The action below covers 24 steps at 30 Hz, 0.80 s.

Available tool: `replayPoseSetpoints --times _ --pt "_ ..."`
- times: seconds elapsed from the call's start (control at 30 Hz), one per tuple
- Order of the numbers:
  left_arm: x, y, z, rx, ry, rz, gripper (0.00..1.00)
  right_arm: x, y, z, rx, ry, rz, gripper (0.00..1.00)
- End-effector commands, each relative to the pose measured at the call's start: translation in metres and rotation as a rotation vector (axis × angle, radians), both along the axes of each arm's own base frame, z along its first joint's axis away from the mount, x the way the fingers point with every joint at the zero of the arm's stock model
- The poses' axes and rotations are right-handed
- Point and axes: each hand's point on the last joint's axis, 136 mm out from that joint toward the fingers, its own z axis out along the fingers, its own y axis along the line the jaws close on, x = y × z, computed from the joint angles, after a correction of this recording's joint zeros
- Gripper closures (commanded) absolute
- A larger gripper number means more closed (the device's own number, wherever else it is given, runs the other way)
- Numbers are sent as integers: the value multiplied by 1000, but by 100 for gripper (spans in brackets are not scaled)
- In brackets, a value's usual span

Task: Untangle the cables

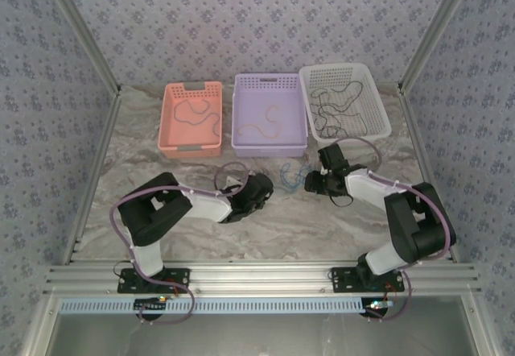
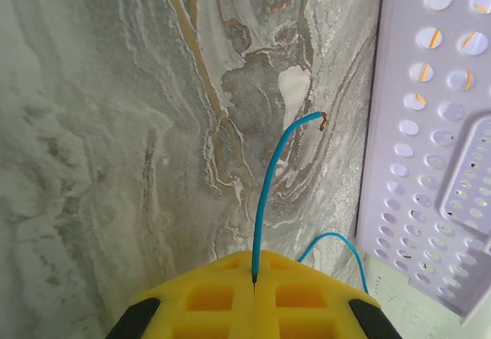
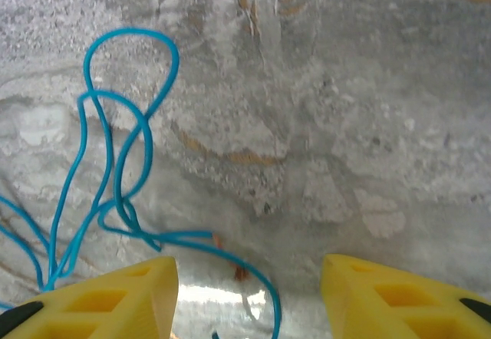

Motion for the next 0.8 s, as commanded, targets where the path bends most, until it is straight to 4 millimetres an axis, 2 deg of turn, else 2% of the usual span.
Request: replayPoseSetpoints --times 0.0,0.1,0.23,0.27,0.43,0.57,0.67,0.77 --pt "4 3 22 -148 13 122 100 14 8 -5 -18 -4 39 48" --pt "6 8 30 -137 -6 112 100 17 12 -11 -39 20 48 60" --pt "14 20 51 -95 -47 80 100 14 10 -15 -80 31 45 95" --pt "16 24 57 -85 -55 68 100 13 8 -13 -84 25 37 100" --pt "36 56 96 14 -110 -20 100 1 -8 5 -118 -28 3 100" --pt "48 94 132 139 -157 -93 100 -7 -25 21 -143 -55 -41 100" --pt "53 124 168 243 -212 -125 100 -10 -36 27 -161 -55 -67 100" --pt "58 144 205 298 -289 -170 100 -13 -43 31 -170 -42 -90 100"
